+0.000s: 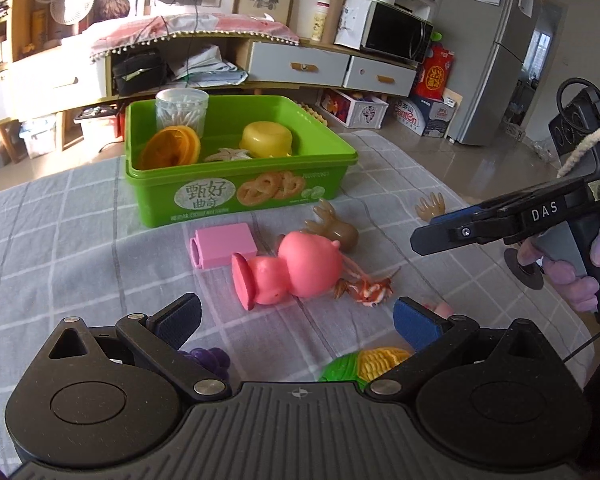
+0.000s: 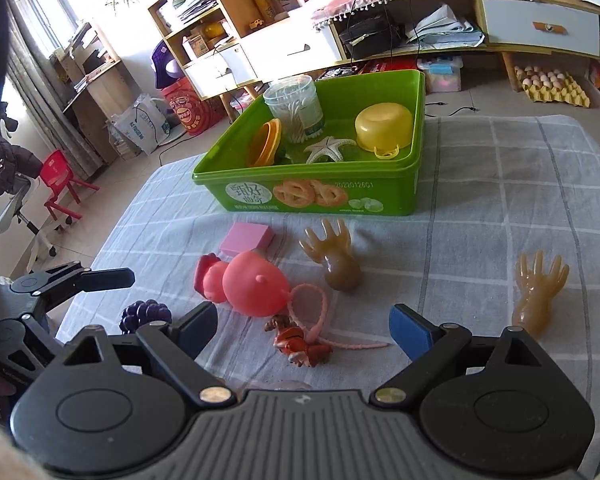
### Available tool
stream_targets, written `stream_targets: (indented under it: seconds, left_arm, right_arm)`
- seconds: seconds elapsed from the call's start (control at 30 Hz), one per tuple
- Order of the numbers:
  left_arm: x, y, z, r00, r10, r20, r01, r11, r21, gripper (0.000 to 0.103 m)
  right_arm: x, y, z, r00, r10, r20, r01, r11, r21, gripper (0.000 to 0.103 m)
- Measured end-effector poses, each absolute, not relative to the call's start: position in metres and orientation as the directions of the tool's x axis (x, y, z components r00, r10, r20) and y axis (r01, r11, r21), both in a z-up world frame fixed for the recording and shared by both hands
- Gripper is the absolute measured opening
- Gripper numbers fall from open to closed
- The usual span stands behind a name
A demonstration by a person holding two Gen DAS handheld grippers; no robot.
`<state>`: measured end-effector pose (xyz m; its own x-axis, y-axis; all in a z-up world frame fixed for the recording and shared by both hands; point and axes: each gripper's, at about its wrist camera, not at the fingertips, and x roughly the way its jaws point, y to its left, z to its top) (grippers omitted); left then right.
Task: Organize rigid objects
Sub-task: 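Withdraw both grippers from the bin back toward the remaining toys, then grasp the pink capsule ball with the right gripper while the left grasps the toy corn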
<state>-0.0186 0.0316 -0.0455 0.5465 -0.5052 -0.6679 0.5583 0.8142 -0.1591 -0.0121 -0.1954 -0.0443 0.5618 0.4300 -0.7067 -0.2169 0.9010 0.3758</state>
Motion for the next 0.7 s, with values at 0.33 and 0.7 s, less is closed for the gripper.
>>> stream_targets:
  seconds: [0.33,0.7]
  left_arm:
    - [-0.043,0.002,-0.078,0.429,-0.541,-0.723,0.705,0.701,-0.106,0.098]
    - [-0.043,-0.015,-0.093,0.419,-0.553,-0.720,0.712,0.693,-0.119,0.098]
  right_arm:
    - [-0.039,-0.187,-0.071,0.519,0.467,-0.716,-0.334,0.882,0.333,0.070]
    - [-0.048,-0.183,-0.083,0.503,0.479,-0.719,-0.373,0.871,0.319,0.069]
